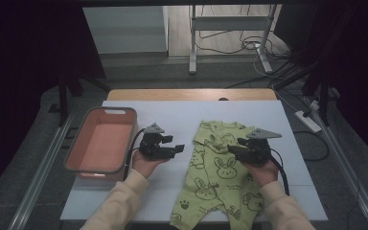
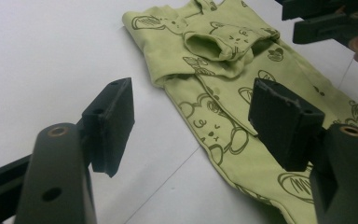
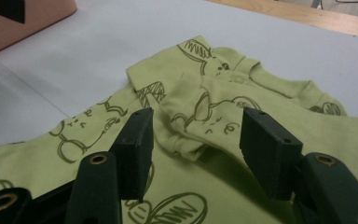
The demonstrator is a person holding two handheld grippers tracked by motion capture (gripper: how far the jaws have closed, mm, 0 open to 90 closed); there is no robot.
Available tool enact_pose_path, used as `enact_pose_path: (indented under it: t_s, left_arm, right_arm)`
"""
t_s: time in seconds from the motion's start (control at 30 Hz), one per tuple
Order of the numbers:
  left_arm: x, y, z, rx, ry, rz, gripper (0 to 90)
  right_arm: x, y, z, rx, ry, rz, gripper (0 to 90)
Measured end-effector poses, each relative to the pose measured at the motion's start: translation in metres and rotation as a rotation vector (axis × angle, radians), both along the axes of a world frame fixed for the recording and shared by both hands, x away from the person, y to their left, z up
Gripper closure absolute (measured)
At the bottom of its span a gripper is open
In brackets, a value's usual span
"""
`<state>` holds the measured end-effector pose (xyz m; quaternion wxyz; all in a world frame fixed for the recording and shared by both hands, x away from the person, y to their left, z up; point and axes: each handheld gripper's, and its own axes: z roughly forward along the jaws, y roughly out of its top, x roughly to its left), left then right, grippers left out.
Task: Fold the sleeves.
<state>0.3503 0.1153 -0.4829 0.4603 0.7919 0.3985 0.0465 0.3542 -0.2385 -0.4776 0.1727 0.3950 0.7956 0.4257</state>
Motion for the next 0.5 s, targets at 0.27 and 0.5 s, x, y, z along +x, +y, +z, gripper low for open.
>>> enact_pose_path:
  t_s: [0.27, 0.5]
  left_arm:
    - [0.012, -0.012, -0.006, 0.001, 0.014, -0.005, 31.9]
    - [0.025, -0.023, -0.009, 0.009, 0.026, -0.005, 32.0]
  right_arm:
    - [-0.015, -0.001, -0.003, 0.004, 0.015, 0.019, 43.5]
    - [-0.024, -0.002, -0.006, 0.020, 0.024, 0.055, 43.5]
